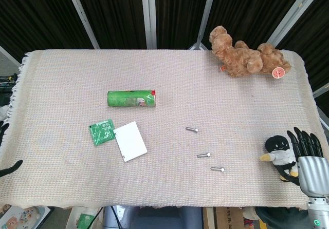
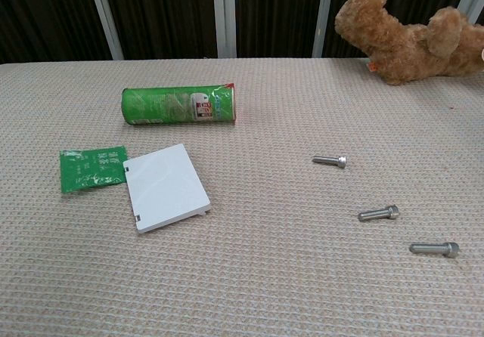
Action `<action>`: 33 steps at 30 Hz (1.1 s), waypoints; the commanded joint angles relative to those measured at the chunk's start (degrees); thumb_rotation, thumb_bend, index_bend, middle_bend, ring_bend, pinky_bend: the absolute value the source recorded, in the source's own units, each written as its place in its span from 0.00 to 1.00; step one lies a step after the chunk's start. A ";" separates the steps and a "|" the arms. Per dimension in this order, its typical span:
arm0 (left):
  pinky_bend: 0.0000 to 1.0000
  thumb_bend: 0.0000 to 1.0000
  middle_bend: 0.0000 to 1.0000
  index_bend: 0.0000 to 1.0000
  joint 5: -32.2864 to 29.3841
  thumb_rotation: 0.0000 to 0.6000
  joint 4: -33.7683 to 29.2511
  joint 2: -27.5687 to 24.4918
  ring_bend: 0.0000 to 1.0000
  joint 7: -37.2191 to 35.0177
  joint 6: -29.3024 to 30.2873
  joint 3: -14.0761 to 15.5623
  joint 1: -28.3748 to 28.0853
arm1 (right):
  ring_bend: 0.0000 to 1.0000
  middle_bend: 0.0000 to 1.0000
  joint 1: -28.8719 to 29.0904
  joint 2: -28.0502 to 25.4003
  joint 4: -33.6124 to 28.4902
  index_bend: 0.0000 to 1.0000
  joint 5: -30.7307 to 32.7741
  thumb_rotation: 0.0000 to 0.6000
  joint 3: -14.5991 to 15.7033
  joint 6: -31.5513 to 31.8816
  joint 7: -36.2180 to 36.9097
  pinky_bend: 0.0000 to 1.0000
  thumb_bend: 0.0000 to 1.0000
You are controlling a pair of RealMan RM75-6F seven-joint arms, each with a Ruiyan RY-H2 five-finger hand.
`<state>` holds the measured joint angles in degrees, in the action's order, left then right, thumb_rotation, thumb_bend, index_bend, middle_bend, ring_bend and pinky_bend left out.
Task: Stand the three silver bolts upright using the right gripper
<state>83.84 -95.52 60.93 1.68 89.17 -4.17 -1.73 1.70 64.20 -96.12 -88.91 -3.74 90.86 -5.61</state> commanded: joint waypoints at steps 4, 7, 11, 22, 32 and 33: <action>0.14 0.24 0.03 0.06 0.05 1.00 0.08 0.18 0.00 0.03 -0.32 -0.12 -0.32 | 0.00 0.00 0.22 0.51 0.18 0.02 0.54 1.00 0.08 -0.92 -0.38 0.00 0.14; 0.14 0.24 0.03 0.06 1.07 1.00 0.13 0.30 0.00 0.09 0.07 0.26 -0.24 | 0.00 0.00 0.18 0.74 0.09 0.02 0.65 1.00 0.20 -1.10 -0.93 0.00 0.14; 0.14 0.24 0.03 0.06 2.39 1.00 0.20 0.29 0.00 0.28 1.15 0.77 0.21 | 0.00 0.00 0.10 0.89 -0.28 0.03 0.41 1.00 0.29 -0.95 -1.22 0.00 0.14; 0.14 0.24 0.03 0.06 2.58 1.00 0.08 0.66 0.00 0.90 1.83 0.90 0.58 | 0.00 0.00 0.43 1.22 -1.23 0.06 1.74 1.00 0.84 -3.38 0.06 0.00 0.14; 0.14 0.24 0.03 0.06 2.53 1.00 -0.25 0.26 0.00 0.36 2.33 0.98 1.03 | 0.00 0.00 3.83 2.26 -8.25 0.17 3.46 1.00 -0.58 -8.57 -2.00 0.00 0.14; 0.14 0.24 0.03 0.06 2.55 1.00 -0.28 0.27 0.00 0.45 2.31 0.99 1.02 | 0.00 0.00 4.90 2.22 -9.93 0.18 4.49 1.00 -1.27 -10.04 -3.53 0.00 0.14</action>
<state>86.37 -95.78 61.20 2.09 91.49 -3.19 -0.70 4.40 66.42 -102.98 -86.10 -3.65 83.62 -6.57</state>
